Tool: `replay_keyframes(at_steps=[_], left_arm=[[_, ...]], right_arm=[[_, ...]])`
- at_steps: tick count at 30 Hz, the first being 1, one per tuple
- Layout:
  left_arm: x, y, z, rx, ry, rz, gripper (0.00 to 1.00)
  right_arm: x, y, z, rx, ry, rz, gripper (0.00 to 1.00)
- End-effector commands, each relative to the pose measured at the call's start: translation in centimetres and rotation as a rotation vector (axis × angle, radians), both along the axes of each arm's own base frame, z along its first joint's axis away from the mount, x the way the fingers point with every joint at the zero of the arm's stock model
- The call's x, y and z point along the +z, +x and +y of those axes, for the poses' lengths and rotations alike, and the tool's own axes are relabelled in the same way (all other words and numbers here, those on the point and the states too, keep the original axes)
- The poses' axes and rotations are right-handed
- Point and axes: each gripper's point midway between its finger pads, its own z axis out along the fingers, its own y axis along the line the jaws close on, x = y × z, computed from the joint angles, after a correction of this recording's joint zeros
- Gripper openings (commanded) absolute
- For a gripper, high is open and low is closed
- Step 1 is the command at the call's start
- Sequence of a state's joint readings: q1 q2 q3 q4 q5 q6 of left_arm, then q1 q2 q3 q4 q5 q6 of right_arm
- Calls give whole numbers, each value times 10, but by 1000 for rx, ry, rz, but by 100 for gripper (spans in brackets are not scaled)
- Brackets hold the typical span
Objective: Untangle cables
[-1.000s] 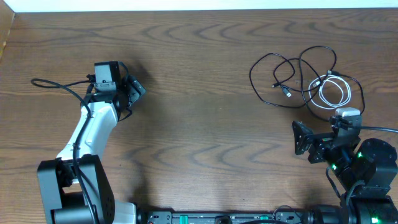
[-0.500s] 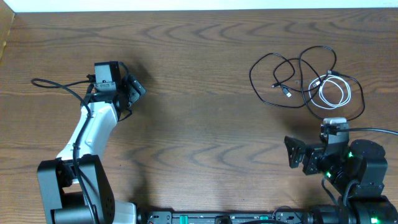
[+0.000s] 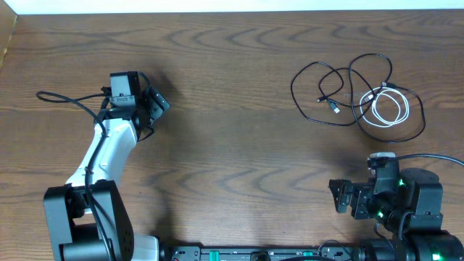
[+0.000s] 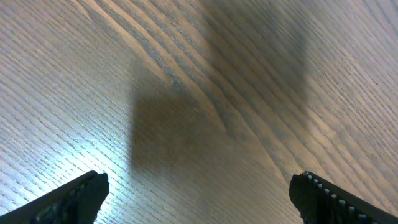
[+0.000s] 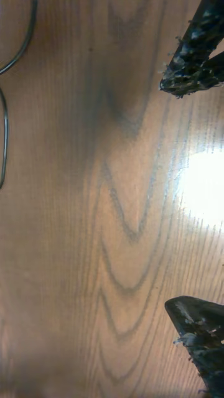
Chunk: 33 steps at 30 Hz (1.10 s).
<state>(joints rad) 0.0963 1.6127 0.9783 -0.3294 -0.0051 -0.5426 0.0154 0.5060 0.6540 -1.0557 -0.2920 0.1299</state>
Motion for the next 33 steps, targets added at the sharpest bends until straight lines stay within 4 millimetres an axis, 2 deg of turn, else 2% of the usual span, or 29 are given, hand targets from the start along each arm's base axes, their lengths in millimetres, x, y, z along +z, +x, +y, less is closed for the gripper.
replay_keyframes(at_steps=[1,7,14,33], left_arm=[[-3,-2,1,-1,5,9,98],[-3,-2,1,-1,5,9,98],[-3,-2,1,-1,4,9,98],[-3,-2,1,-1,4,9,98]], right_arm=[[-1,-1,2,3,6,6,99],[3,-3,2,3,7,-18,99],[-4,-13,1,2,6,30,99],[-1,-13,1,0,6,1,99]])
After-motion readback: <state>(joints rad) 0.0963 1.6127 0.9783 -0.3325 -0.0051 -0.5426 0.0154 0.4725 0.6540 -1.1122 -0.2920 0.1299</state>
